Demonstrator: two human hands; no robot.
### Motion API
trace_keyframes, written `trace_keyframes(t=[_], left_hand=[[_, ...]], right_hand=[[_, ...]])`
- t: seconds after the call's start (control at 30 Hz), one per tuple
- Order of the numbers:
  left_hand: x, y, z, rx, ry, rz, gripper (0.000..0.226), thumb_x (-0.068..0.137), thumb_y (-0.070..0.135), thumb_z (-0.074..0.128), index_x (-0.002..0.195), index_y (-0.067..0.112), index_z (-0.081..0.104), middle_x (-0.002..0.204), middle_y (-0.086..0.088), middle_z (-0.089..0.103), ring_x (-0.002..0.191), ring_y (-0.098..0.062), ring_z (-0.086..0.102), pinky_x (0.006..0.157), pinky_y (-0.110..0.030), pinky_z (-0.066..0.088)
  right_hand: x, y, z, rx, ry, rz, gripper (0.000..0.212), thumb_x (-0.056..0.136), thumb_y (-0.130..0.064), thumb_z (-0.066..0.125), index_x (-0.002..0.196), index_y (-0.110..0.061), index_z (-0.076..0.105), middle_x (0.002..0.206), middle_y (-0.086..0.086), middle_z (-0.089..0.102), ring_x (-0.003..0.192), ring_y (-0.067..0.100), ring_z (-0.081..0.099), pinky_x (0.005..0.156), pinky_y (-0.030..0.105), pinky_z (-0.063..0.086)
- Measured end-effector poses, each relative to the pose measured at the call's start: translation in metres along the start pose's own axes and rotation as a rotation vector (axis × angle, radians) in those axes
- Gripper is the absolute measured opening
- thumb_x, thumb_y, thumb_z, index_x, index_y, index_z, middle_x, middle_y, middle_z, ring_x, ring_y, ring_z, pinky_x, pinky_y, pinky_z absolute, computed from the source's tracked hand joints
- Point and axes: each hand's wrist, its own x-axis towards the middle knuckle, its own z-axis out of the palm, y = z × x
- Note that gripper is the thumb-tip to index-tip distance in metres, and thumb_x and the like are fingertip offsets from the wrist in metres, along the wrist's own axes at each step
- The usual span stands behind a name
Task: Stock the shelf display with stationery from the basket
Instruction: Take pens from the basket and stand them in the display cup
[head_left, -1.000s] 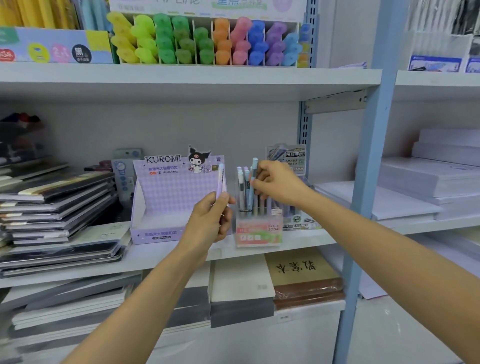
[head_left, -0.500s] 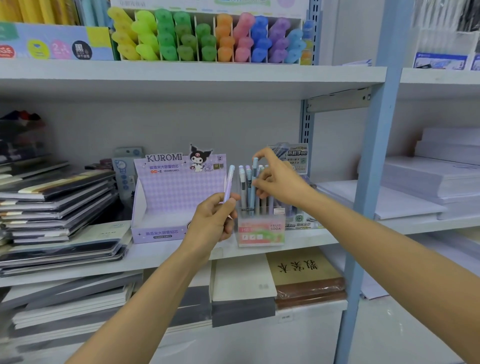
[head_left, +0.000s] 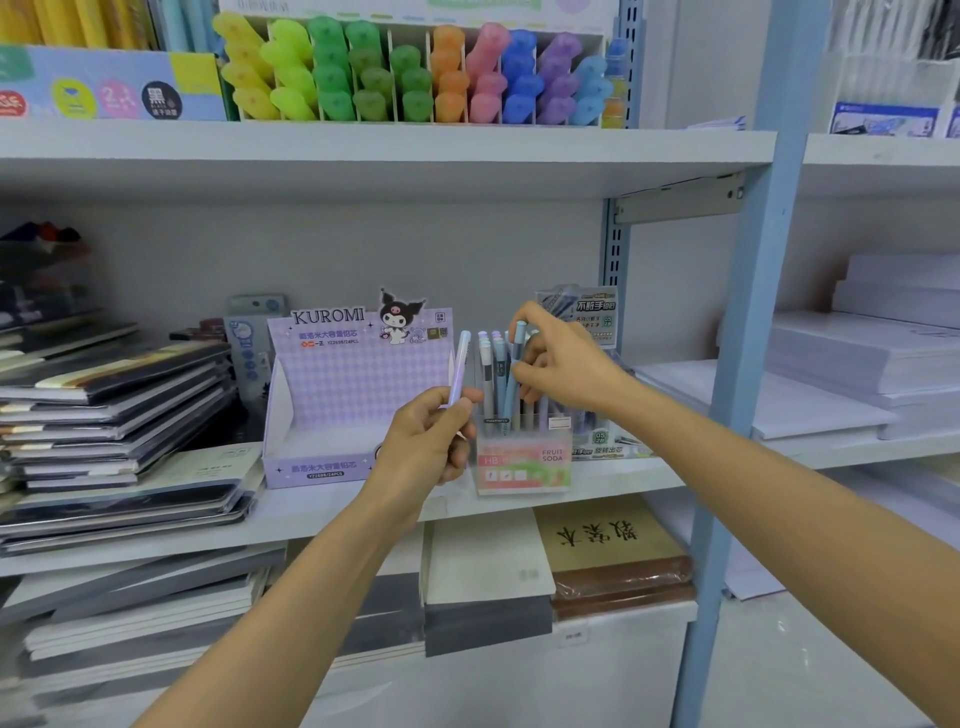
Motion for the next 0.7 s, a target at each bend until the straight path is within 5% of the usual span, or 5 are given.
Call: trace_keyframes(t=[0.13, 0.43, 0.53, 0.6, 0.7], left_hand=[[0.001, 0.000, 0.001, -0.012, 0.004, -0.009, 0.020, 0.102, 0.017, 0.047, 0.108, 0.016, 0.066, 0.068, 0.001, 0.054, 0.047, -0.007, 0.043, 0.041, -0.018, 0.034], [-0.003, 0.002, -0.003, 0.000, -0.005, 0.000, 0.020, 0.101, 0.015, 0.048, 0.108, 0.015, 0.066, 0.067, 0.003, 0.054, 0.049, -0.008, 0.043, 0.042, -0.018, 0.035], [-0.006, 0.004, -0.002, 0.013, -0.021, 0.015, 0.019, 0.100, 0.015, 0.050, 0.107, 0.016, 0.068, 0.067, 0.003, 0.053, 0.050, -0.007, 0.044, 0.043, -0.017, 0.036], [-0.008, 0.007, 0.000, 0.015, -0.045, 0.033, 0.019, 0.100, 0.015, 0.052, 0.106, 0.017, 0.069, 0.066, 0.002, 0.051, 0.050, -0.008, 0.043, 0.043, -0.017, 0.035], [-0.011, 0.013, 0.003, 0.059, -0.080, 0.066, 0.017, 0.097, 0.015, 0.057, 0.106, 0.017, 0.071, 0.069, -0.003, 0.050, 0.052, -0.009, 0.043, 0.045, -0.017, 0.036]], right_hand=[[0.000, -0.001, 0.006, 0.008, 0.029, -0.042, 0.033, 0.092, -0.006, 0.056, 0.116, -0.022, 0.040, 0.070, 0.010, 0.069, 0.058, 0.017, 0.068, 0.065, 0.041, 0.060], [0.003, 0.007, 0.012, -0.185, 0.215, -0.058, 0.019, 0.093, -0.025, 0.063, 0.106, -0.014, 0.070, 0.069, 0.007, 0.066, 0.060, 0.012, 0.057, 0.064, 0.024, 0.044], [0.000, -0.004, 0.006, 0.064, 0.233, -0.007, 0.030, 0.092, -0.037, 0.062, 0.118, -0.022, 0.064, 0.083, -0.001, 0.065, 0.057, -0.004, 0.054, 0.060, 0.014, 0.041], [-0.005, -0.015, 0.000, 0.367, 0.140, 0.000, 0.030, 0.093, -0.038, 0.061, 0.120, -0.025, 0.060, 0.091, 0.002, 0.069, 0.060, 0.002, 0.060, 0.055, 0.018, 0.047], [-0.011, -0.028, -0.009, 0.443, -0.012, -0.055, 0.017, 0.093, -0.023, 0.064, 0.108, -0.017, 0.068, 0.087, 0.006, 0.072, 0.067, 0.012, 0.065, 0.062, 0.024, 0.056]])
